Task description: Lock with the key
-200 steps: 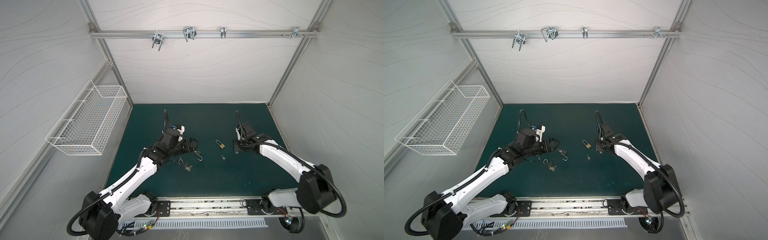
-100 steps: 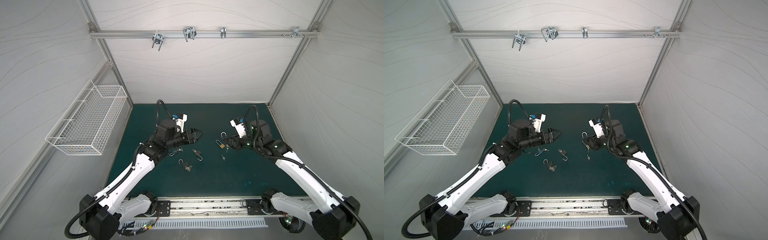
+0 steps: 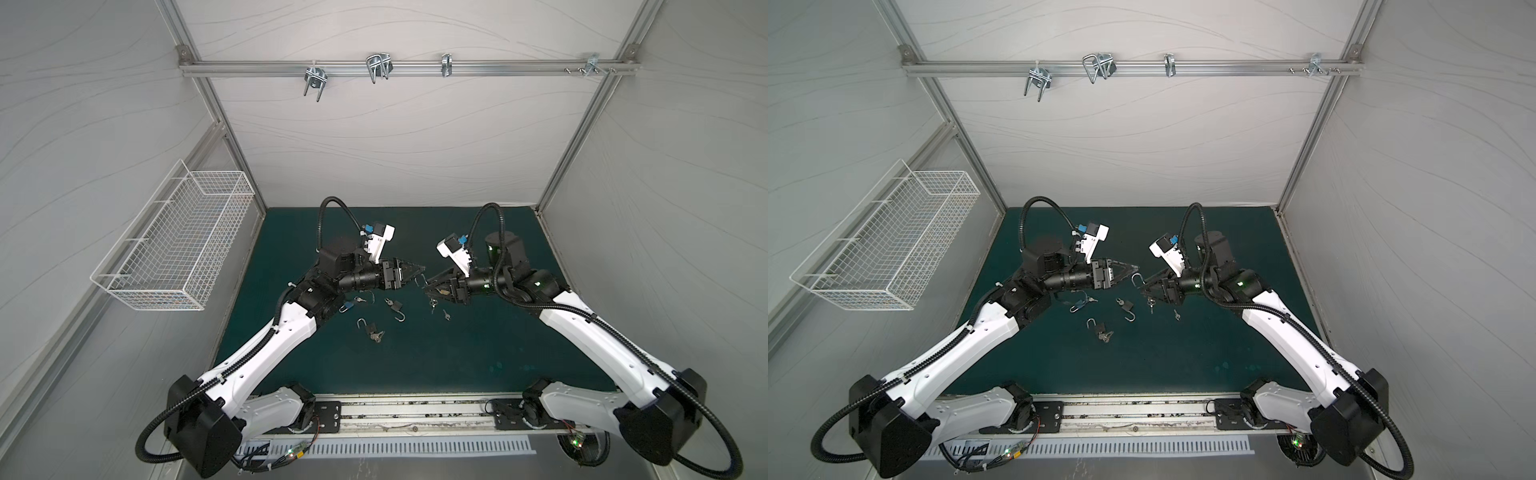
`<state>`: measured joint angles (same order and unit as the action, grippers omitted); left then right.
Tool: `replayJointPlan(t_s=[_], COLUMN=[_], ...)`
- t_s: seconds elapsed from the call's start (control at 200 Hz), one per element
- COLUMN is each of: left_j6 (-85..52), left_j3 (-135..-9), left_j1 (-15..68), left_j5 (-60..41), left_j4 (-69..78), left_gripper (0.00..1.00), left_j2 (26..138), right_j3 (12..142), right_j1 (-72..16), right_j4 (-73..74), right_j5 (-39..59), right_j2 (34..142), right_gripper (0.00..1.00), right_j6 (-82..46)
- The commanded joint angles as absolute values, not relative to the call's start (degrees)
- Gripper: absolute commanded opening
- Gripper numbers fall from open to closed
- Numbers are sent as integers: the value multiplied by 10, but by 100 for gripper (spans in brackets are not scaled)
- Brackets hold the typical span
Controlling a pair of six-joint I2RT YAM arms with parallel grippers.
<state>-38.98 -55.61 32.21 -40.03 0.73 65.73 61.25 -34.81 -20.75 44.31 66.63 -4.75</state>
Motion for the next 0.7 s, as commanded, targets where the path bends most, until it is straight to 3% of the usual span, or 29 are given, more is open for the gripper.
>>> replayJointPlan(t_s=[0.0,0.38,0.6,0.695], left_j6=[-383,-386,-372,-373], left_j3=[-574,-562,-570,-573], left_j1=[330,336,337,336], left_j5=[-425,-432,-423,-413], left_j4=[49,60,34,29], left_gripper=[64,12,0,0], left_j2=[665,662,650,644], right_j3=[631,630,632,632], right_j1=[-352,-353,-353,-353], right_j4=[-181,-174,-170,-167], right_j5=[474,451,448,452], right_j2=[668,655,644,639], right_gripper=[0,0,0,0], right_j6=[-47,-55,-60,-61])
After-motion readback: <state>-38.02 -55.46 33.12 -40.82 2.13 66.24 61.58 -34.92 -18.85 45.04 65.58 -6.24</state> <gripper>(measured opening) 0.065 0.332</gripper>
